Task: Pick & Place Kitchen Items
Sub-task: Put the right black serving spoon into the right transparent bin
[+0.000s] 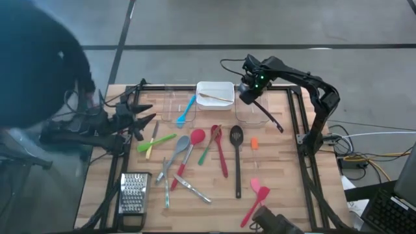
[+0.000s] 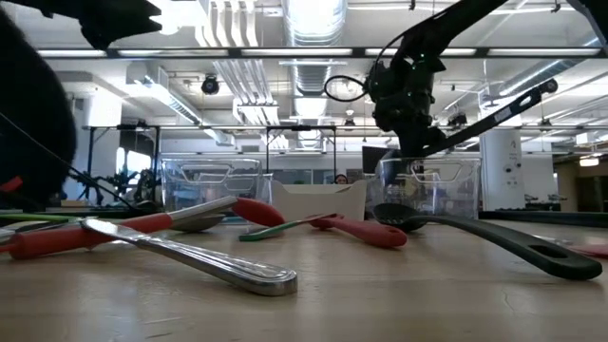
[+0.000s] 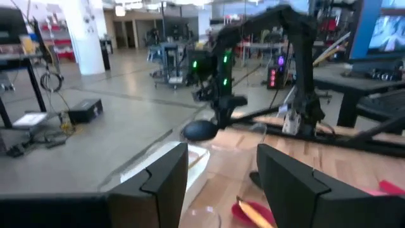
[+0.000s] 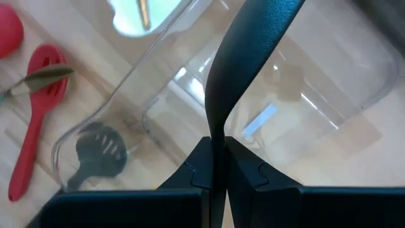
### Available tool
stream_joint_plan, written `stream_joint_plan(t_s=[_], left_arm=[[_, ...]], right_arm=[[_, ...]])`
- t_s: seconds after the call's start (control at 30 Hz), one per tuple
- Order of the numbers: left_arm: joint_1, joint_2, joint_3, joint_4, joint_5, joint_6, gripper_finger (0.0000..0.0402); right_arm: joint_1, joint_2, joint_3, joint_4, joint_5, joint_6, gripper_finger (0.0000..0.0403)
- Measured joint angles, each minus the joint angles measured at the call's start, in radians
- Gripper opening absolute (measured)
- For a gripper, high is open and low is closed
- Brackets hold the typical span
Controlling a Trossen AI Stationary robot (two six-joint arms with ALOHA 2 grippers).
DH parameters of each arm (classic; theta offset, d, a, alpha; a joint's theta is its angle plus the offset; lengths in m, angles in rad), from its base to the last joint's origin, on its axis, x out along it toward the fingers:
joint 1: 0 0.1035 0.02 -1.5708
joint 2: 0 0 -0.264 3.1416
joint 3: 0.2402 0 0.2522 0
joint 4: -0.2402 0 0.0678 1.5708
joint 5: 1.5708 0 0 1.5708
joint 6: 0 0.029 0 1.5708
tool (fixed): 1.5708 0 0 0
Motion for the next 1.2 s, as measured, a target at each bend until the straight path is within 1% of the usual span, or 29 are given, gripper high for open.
stream_joint_plan(t_s=[0.17, 0.43, 0.67, 0.87, 1.0, 1.2], left_arm=[[0.0, 0.035, 0.0, 0.066, 0.0, 0.053, 0.0193], [0.0, 0.094, 0.0, 0.128, 0.001, 0.075, 0.0193], [0.0, 0.134, 0.004, 0.173, 0.029, 0.087, 0.0193], [0.0, 0.161, 0.004, 0.202, 0.047, 0.087, 0.0193], [0.0, 0.17, 0.004, 0.211, 0.065, 0.077, 0.0193], [0.0, 0.174, 0.004, 0.205, 0.076, 0.07, 0.0193]], right_arm=[[0.0, 0.0, -0.021, 0.047, 0.0, 0.018, 0.0011], [-0.007, 0.0, -0.097, 0.12, -0.002, 0.015, 0.0011], [-0.006, 0.0, -0.138, 0.149, -0.003, 0.015, 0.0011], [-0.008, 0.007, -0.142, 0.167, -0.01, 0.012, 0.0011], [-0.007, 0.045, -0.133, 0.164, -0.036, -0.002, 0.0011], [-0.009, 0.085, -0.131, 0.169, -0.041, -0.023, 0.0014]])
